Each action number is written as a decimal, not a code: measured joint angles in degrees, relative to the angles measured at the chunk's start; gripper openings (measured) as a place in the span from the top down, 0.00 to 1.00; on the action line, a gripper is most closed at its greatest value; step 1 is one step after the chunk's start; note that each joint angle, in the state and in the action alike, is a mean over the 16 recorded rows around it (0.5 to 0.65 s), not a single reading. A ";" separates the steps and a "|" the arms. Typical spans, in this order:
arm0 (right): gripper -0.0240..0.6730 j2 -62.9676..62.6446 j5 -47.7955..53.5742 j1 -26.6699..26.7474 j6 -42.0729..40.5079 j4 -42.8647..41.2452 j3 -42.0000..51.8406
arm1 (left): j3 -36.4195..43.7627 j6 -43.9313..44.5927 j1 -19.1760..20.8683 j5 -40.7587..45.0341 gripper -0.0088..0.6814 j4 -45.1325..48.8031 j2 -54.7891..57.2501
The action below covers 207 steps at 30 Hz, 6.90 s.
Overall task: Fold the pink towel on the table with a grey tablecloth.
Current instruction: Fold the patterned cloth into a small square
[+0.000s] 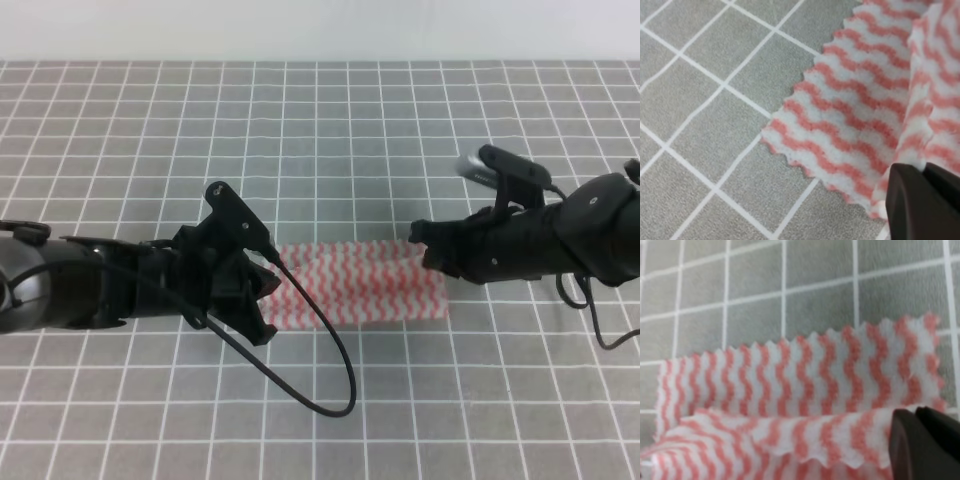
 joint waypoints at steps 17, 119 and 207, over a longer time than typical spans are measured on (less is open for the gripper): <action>0.99 0.93 -0.20 -0.03 0.01 0.02 -0.03 | -1.67 -1.03 0.00 -0.28 0.99 -0.11 0.05; 0.99 4.52 23.21 2.94 -1.51 -6.95 -10.83 | -9.50 -66.29 0.18 16.25 0.99 36.12 4.05; 0.66 7.69 25.17 -7.00 11.93 -22.30 -16.52 | -14.44 -72.60 6.42 16.90 0.99 33.30 10.19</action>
